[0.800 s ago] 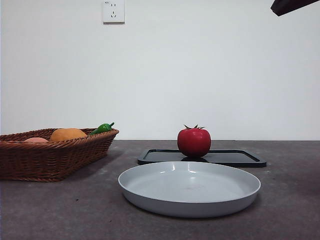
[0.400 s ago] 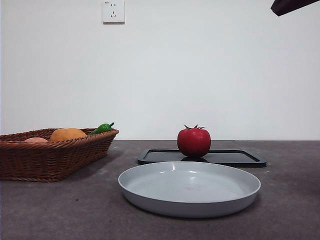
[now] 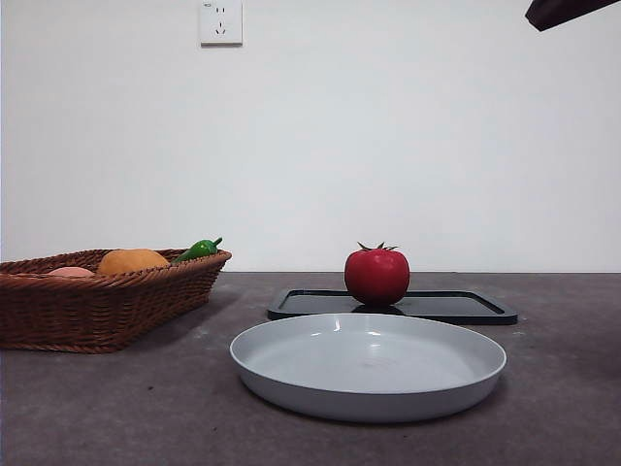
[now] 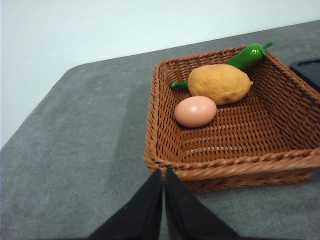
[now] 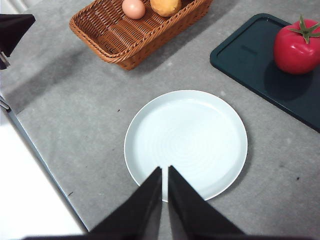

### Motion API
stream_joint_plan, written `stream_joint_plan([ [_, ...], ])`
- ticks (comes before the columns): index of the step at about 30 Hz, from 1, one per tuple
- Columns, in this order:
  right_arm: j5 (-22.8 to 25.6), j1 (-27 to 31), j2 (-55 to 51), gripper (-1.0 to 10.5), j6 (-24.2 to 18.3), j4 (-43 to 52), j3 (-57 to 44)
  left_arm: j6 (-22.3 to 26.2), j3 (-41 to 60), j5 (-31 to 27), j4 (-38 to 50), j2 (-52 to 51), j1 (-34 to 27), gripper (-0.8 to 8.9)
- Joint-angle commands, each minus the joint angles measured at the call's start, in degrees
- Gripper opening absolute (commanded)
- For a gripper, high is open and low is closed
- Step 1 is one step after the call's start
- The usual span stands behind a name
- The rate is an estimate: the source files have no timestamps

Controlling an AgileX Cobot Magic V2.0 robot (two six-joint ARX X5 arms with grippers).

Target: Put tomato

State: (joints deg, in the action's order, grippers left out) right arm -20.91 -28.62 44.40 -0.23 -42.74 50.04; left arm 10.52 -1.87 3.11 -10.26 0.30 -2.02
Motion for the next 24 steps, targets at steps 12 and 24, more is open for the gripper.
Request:
stream_joint_plan([
  [12, -0.1, -0.5, 0.4, 0.1, -0.1, 0.5, 0.5, -3.1, 1.2, -0.1, -0.5, -0.1, 0.0, 0.08],
  [24, 0.4, 0.0, -0.6, 0.1, -2.0, 0.7, 0.5, -3.1, 1.2, -0.1, -0.5, -0.1, 0.0, 0.08],
])
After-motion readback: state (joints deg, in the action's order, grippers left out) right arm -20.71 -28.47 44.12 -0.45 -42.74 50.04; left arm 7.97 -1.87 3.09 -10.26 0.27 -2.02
